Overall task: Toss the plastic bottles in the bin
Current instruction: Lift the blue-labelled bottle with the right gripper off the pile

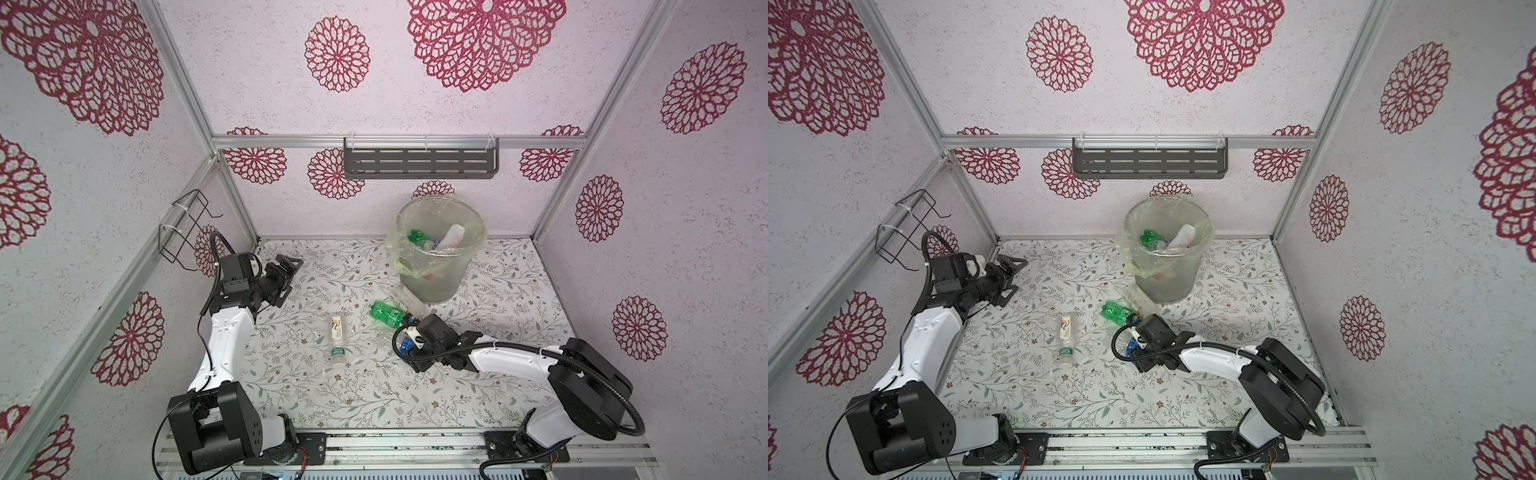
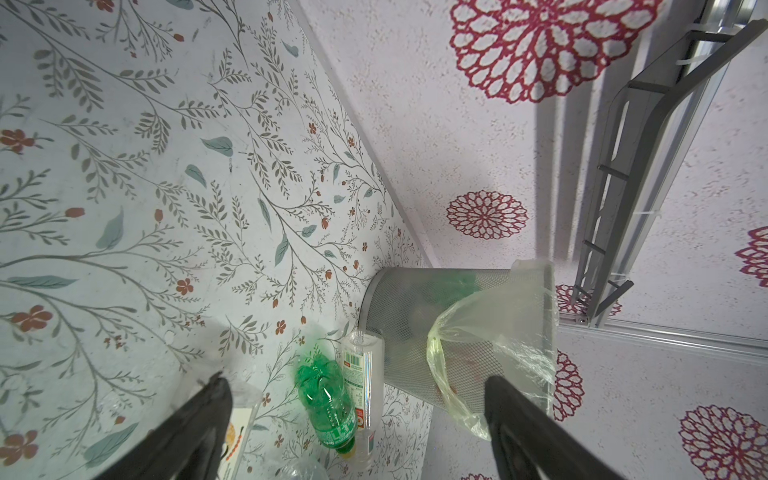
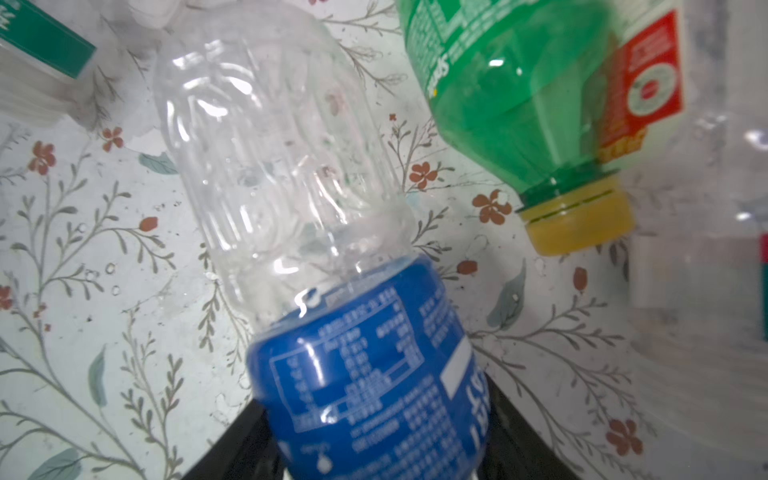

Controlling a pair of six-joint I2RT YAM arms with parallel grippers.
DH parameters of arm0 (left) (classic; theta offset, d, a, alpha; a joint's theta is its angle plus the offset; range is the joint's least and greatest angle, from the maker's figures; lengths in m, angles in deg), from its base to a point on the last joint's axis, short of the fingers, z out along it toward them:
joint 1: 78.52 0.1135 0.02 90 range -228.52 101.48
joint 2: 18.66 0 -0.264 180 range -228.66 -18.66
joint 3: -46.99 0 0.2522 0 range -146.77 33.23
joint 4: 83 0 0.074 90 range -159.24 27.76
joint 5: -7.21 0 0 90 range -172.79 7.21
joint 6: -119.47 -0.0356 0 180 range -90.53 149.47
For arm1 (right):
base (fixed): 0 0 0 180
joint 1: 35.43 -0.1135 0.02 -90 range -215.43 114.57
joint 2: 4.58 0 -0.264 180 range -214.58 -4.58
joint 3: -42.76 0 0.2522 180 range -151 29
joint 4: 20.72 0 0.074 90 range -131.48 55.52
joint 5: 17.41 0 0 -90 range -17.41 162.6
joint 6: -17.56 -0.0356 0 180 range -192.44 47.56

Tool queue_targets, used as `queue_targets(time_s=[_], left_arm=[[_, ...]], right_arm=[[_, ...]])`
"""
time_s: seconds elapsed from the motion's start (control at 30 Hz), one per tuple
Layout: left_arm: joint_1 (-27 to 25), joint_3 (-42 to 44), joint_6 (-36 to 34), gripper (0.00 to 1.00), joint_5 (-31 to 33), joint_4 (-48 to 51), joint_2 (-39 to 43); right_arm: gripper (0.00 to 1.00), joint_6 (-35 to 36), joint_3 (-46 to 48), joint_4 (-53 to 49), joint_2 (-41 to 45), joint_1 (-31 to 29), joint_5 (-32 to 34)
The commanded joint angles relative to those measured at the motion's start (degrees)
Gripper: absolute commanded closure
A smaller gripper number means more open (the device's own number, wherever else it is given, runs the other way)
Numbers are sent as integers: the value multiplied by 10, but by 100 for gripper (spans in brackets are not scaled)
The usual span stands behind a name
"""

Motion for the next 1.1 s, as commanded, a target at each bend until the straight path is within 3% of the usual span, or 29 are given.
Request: queue_targets(time_s=[0.0,0.67,1.07], left_arm=[[4,10,-4,3,-5,-12,-6],[-11,63,-5,3,-3,-30,-17],[-13,63,-5,3,-5,-40,-27]], right_arm=[[43,-41,8,25,46,-4,5],[44,-180,11,-1,183,-4,71],[45,-203,-32,-68,273,-3,127]])
